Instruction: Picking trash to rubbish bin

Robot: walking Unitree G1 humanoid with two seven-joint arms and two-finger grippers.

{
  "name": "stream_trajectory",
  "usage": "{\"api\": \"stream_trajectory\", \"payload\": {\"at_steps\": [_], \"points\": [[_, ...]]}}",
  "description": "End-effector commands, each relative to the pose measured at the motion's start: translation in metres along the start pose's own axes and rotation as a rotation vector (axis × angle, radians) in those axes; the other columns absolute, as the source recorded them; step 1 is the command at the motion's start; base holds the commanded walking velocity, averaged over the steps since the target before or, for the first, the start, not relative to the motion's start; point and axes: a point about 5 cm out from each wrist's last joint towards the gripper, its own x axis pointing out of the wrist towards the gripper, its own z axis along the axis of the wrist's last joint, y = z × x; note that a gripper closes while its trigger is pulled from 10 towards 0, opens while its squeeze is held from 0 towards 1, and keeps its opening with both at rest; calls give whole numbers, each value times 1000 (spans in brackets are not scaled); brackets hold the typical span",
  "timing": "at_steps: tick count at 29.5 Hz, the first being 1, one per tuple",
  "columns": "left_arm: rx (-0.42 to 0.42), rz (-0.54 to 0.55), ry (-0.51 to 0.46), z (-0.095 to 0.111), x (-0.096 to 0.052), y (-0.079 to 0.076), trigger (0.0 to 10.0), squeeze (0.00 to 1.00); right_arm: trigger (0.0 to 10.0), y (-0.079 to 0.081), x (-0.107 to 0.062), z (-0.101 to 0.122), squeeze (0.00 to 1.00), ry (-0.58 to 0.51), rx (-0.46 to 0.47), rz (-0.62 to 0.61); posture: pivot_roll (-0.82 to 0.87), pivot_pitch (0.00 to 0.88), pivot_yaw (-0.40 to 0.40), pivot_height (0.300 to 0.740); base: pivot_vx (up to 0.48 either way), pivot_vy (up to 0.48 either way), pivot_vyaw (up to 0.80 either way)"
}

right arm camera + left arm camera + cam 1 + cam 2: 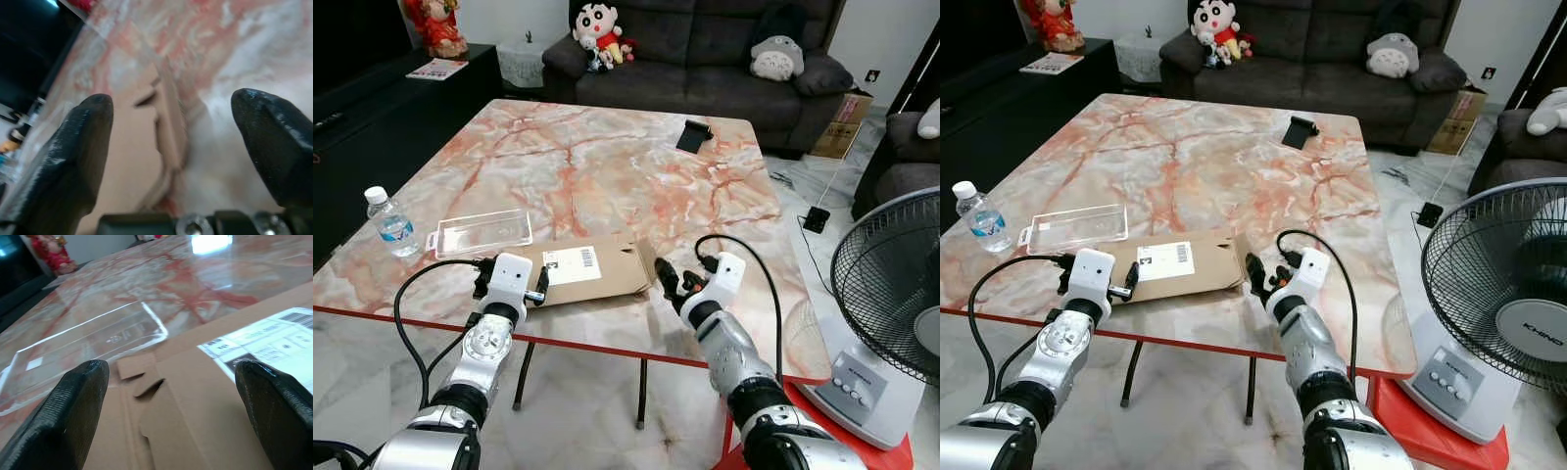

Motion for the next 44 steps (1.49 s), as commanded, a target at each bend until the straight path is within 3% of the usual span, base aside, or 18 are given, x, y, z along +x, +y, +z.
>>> {"api": "stream_trajectory", "payload": {"at_steps": [1, 2, 6, 9, 12, 14, 25, 36, 44], "points": [[11, 26, 5, 1, 2, 3, 10000, 0, 10000, 10, 4, 10, 1000, -27, 27, 36, 40, 0, -53, 740, 0, 0, 0], [12, 31, 4, 1, 2, 4, 10000, 0, 10000, 13, 5, 10, 0, -22, 27, 50, 42, 0, -53, 740, 0, 0, 0], [14, 41, 4, 1, 2, 6, 10000, 0, 10000, 20, 7, 12, 0, -2, 39, 79, 44, 0, -54, 740, 0, 0, 0], [18, 66, 3, 1, 2, 11, 10000, 0, 10000, 31, 8, 10, 0, 62, -25, 106, 38, 0, -53, 740, 0, 0, 0], [12, 71, 0, 2, 2, 12, 10000, 0, 10000, 29, 6, 10, 0, 78, -97, 96, 37, 0, -54, 740, 0, 0, 0], [10, 69, 1, 2, 2, 11, 10000, 0, 10000, 25, 5, 10, 0, 82, -87, 79, 34, 0, -54, 740, 0, 0, 0], [10, 62, -1, 2, 3, 8, 10000, 0, 10000, 14, 1, 9, 0, 64, -238, 24, 33, 0, -55, 740, 0, 0, 0], [11, 58, 0, 2, 2, 7, 10000, 0, 10000, -3, -6, -9, 0, 109, -230, -40, 40, 1, -54, 740, 0, 0, 0], [10, 48, 4, 2, 2, 5, 10000, 0, 10000, 5, -3, -11, 0, 96, -215, -10, 46, 3, -50, 740, 0, 0, 0]]}}
